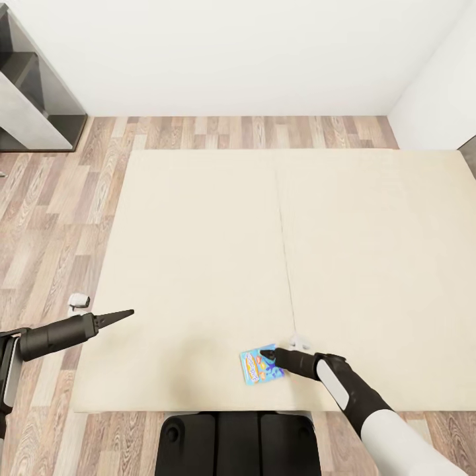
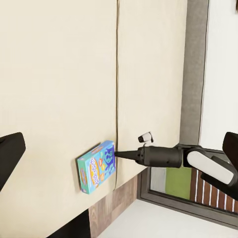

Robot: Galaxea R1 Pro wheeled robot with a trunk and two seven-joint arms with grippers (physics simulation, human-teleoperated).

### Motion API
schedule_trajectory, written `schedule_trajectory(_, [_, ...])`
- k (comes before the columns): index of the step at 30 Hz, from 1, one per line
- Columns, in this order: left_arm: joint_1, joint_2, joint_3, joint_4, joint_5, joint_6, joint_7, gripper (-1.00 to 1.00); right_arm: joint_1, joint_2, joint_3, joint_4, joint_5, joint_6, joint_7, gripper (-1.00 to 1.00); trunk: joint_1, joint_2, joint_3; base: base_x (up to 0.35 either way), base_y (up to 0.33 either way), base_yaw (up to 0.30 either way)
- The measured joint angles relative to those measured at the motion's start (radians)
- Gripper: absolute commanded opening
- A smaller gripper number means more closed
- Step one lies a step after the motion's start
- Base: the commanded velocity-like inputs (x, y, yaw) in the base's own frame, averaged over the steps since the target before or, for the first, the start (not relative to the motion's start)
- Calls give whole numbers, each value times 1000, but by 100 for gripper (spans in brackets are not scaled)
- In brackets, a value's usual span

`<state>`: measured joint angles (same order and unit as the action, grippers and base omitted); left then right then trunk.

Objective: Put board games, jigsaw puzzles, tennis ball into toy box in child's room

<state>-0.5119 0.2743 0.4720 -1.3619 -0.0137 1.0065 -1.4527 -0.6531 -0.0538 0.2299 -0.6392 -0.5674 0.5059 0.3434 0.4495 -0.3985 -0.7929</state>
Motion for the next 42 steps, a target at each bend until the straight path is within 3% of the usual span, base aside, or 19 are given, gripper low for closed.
schedule_trajectory(17, [0, 2, 1, 0, 0, 0, 0, 100, -1, -2, 0, 0, 5, 131, -12, 100, 0, 0, 0, 0, 0, 0])
schedule_trajectory(42, [0, 2, 3, 0, 0, 0, 2, 100, -1, 10, 13, 14, 9, 149, -14, 100, 0, 0, 0, 0, 0, 0])
